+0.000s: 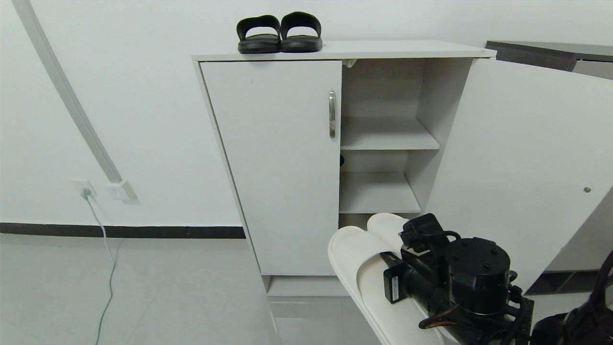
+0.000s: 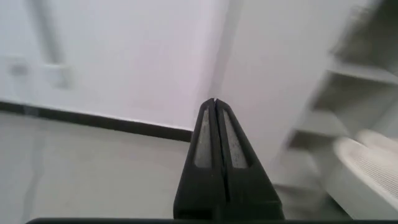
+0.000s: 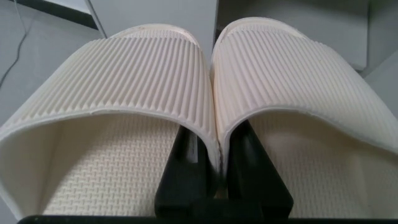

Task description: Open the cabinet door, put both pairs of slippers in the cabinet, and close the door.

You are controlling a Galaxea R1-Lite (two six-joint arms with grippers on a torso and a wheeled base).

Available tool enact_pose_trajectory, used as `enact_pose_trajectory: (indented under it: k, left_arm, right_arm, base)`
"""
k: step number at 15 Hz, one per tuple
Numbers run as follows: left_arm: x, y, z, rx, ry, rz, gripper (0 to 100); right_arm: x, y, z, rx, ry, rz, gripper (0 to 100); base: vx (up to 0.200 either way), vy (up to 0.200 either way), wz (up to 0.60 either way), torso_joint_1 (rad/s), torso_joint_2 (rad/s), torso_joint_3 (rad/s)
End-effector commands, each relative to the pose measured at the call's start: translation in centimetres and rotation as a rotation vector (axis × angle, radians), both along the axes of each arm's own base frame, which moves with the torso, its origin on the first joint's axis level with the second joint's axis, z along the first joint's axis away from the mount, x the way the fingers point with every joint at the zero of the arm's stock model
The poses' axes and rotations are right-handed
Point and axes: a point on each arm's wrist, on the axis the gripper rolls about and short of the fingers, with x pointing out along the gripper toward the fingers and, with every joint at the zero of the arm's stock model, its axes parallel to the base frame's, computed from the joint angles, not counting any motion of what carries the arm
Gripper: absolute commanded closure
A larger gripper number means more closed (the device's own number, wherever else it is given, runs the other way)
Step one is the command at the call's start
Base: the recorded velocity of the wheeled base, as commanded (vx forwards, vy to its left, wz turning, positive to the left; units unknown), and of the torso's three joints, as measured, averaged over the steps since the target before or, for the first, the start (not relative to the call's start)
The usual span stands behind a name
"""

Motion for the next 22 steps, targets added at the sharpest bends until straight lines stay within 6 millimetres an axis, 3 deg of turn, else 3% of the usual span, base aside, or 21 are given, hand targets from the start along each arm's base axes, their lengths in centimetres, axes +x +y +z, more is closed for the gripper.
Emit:
enact_pose_trajectory:
  k: [1, 5, 8, 11, 16, 18, 22]
  left_arm:
    - [-2.5, 0.4, -4.1, 0.010, -0.036, 0.132, 100]
    - [-3.8, 0.4, -7.2, 0.021, -0.056, 0.188, 100]
    - [-4.9, 0.1, -10.1, 0.121, -0.011, 0.009, 100]
    - [-4.9, -0.4, -10.5, 0.145, 0.020, -0.216, 100]
    - [-4.9, -0.4, -10.5, 0.160, 0.021, -0.222, 100]
    - [-4.9, -0.4, -10.5, 0.156, 0.020, -0.222, 100]
    - [-4.9, -0.4, -10.5, 0.154, 0.021, -0.222, 100]
  right_arm:
    - [-0.1, 0.0, -0.2, -0.007, 0.007, 0.004, 100]
    - [-0.1, 0.0, -0.6, -0.017, 0.016, 0.003, 100]
    - [-0.1, 0.0, -0.9, -0.024, 0.022, 0.001, 100]
    - [-0.2, 0.1, -1.1, -0.029, 0.026, 0.006, 100]
    - [-0.2, 0.3, -1.5, -0.042, 0.030, 0.008, 100]
    - [0.4, 1.0, -1.3, -0.032, 0.018, -0.002, 100]
    - [4.2, 4.6, -0.8, 0.003, 0.005, -0.250, 100]
  base:
    - [0.000, 0.000, 0.00, 0.000, 0.00, 0.000]
    - [0.000, 0.000, 0.00, 0.000, 0.00, 0.000]
    - [0.000, 0.000, 0.00, 0.000, 0.00, 0.000]
    - [0.000, 0.000, 0.00, 0.000, 0.00, 0.000]
    - [0.000, 0.000, 0.00, 0.000, 0.00, 0.000]
    - [0.000, 0.000, 0.00, 0.000, 0.00, 0.000]
    - [0.000, 0.000, 0.00, 0.000, 0.00, 0.000]
